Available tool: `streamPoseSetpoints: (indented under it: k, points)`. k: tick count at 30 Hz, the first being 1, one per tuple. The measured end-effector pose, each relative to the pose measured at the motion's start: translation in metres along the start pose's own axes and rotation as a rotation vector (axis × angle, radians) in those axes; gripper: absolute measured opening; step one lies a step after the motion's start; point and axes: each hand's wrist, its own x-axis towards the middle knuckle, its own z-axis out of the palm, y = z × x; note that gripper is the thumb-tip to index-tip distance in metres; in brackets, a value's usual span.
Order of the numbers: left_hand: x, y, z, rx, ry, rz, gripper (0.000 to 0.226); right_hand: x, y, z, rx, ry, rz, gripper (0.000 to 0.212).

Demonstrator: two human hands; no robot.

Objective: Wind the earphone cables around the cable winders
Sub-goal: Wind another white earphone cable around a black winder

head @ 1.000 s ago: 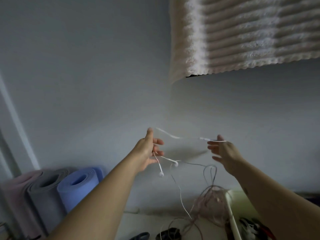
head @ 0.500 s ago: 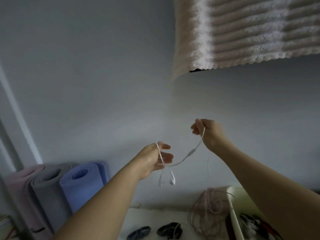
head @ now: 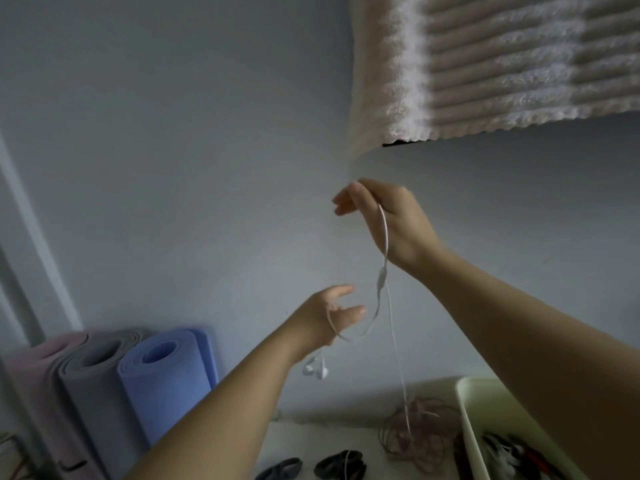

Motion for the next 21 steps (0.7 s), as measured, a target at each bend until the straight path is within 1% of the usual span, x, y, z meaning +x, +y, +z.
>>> streamPoseSetpoints:
  k: [1, 3, 5, 7, 9, 10, 12, 14, 15, 16, 17, 19, 20, 21]
  points:
    - [0.000, 0.003, 0.006, -0.031, -0.052, 0.014, 0.060, 0.005, -0.007, 0.000, 0.017, 0.006, -0.027, 0.033]
    - [0.003, 0.005, 0.020, -0.081, -0.113, 0.046, 0.058, 0.014, -0.017, -0.001, 0.051, 0.031, -0.079, 0.032]
    - [0.006, 0.003, 0.033, -0.076, -0.144, 0.076, 0.047, 0.020, -0.022, -0.003, 0.055, 0.054, -0.130, 0.032]
    - [0.007, -0.002, 0.043, -0.060, -0.168, 0.092, 0.029, 0.022, -0.023, -0.005, 0.047, 0.062, -0.149, 0.032]
    - [0.011, -0.004, 0.048, -0.050, -0.120, 0.103, 0.018, 0.018, -0.018, -0.007, 0.040, 0.060, -0.126, 0.031]
    - [0.014, -0.005, 0.047, -0.059, -0.052, 0.125, 0.021, 0.013, -0.014, -0.008, 0.030, 0.053, -0.104, 0.031]
    - [0.021, -0.003, 0.039, -0.098, 0.144, 0.188, 0.033, 0.000, -0.001, -0.010, -0.017, 0.052, -0.053, 0.029]
    - [0.025, 0.002, 0.021, -0.071, 0.324, 0.235, 0.032, -0.015, 0.019, -0.010, -0.078, 0.076, 0.024, 0.024]
    - [0.025, 0.006, 0.011, -0.088, 0.377, 0.239, 0.030, -0.024, 0.030, -0.008, -0.091, 0.077, 0.086, 0.025]
    - [0.023, 0.011, 0.001, -0.132, 0.402, 0.253, 0.028, -0.032, 0.041, -0.005, -0.091, 0.063, 0.165, 0.031]
    - [0.020, 0.017, -0.008, -0.158, 0.412, 0.276, 0.028, -0.039, 0.050, -0.001, -0.088, 0.026, 0.253, 0.043]
    - [0.013, 0.030, -0.022, -0.143, 0.416, 0.362, 0.028, -0.053, 0.065, 0.011, -0.047, -0.102, 0.442, 0.068]
    - [0.012, 0.036, -0.027, -0.132, 0.420, 0.393, 0.028, -0.059, 0.069, 0.017, 0.031, -0.176, 0.545, 0.077]
    - [0.010, 0.043, -0.031, -0.135, 0.421, 0.419, 0.028, -0.064, 0.072, 0.023, 0.127, -0.256, 0.645, 0.079]
